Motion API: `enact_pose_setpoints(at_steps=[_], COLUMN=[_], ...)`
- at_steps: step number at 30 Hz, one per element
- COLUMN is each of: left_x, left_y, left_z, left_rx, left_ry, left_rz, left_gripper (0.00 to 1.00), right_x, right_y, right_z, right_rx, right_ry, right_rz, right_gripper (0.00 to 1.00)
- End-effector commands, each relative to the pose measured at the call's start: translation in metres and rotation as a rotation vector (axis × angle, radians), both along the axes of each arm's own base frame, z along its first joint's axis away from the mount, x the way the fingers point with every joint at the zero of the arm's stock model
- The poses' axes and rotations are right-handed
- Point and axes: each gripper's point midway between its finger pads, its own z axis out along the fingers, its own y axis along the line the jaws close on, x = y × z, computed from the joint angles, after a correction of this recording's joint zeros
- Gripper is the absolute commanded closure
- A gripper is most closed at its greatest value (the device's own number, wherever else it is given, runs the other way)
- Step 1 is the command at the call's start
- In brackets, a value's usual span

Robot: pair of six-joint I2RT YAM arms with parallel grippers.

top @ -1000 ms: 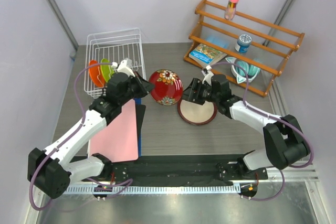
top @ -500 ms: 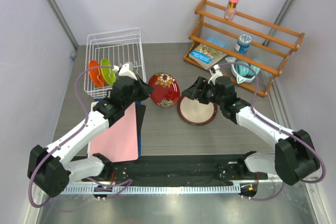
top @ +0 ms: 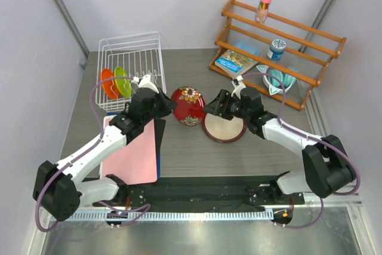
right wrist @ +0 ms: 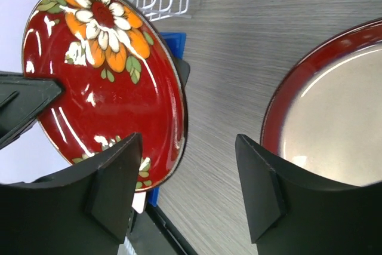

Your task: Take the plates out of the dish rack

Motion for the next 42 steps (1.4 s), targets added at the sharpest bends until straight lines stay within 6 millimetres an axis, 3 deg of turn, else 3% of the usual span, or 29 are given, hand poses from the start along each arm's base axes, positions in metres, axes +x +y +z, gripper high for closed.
enact_pose_setpoints(at_steps=[1, 10, 15, 18, 23, 26, 27, 28, 29, 30, 31, 33, 35, 38, 42], left_x=[0.009, 0.004, 0.003, 0.003, 0.001, 0.002, 0.002, 0.003, 0.003, 0.004, 0.004, 0.006, 0.006, 0.008, 0.015], left_y=[-0.022, -0.040, -0.048, -0.054, -0.063, -0.060, -0.058, -0.056, -0.053, -0.053, -0.052, -0.047, -0.045, -0.040, -0.018], left_z=[0.040, 0.030, 0.024, 0.023, 0.020, 0.018, 0.011, 0.011, 0.009, 0.008, 0.008, 0.004, 0.001, -0.001, -0.001], left_rx=[-0.150, -0.248, -0.294, -0.318, -0.350, -0.326, -0.305, -0.295, -0.271, -0.262, -0.254, -0.219, -0.198, -0.174, -0.088], left_ry=[-0.109, -0.099, -0.095, -0.092, -0.080, -0.084, -0.066, -0.068, -0.070, -0.074, -0.078, -0.070, -0.068, -0.062, -0.094], left_rz=[-0.039, -0.095, -0.121, -0.147, -0.186, -0.176, -0.165, -0.159, -0.151, -0.151, -0.149, -0.127, -0.125, -0.098, -0.008], left_gripper=[1.00, 1.00, 1.00, 1.00, 1.00, 0.99, 0.80, 0.70, 0.67, 0.74, 0.71, 0.54, 0.55, 0.51, 0.46], right_x=[0.000, -0.009, -0.016, -0.018, -0.015, -0.006, -0.005, -0.003, 0.002, 0.004, 0.005, 0.008, 0.013, 0.019, 0.020], right_y=[0.020, 0.031, 0.035, 0.037, 0.032, 0.021, 0.016, 0.011, 0.004, -0.004, -0.009, -0.023, -0.038, -0.063, -0.097], right_z=[0.030, 0.032, 0.030, 0.034, 0.033, 0.029, 0.022, 0.021, 0.027, 0.023, 0.024, 0.026, 0.032, 0.027, 0.023], right_rx=[0.128, 0.226, 0.263, 0.286, 0.277, 0.222, 0.192, 0.177, 0.159, 0.137, 0.125, 0.092, 0.087, 0.046, 0.007], right_ry=[-0.105, -0.105, -0.099, -0.113, -0.123, -0.134, -0.110, -0.111, -0.141, -0.123, -0.129, -0.132, -0.150, -0.128, -0.102], right_rz=[0.080, 0.153, 0.193, 0.208, 0.178, 0.105, 0.081, 0.057, 0.021, -0.008, -0.026, -0.081, -0.127, -0.196, -0.258], right_gripper=[0.34, 0.67, 0.92, 0.98, 0.99, 0.99, 0.99, 0.99, 0.99, 0.99, 0.99, 0.99, 0.99, 0.99, 0.99])
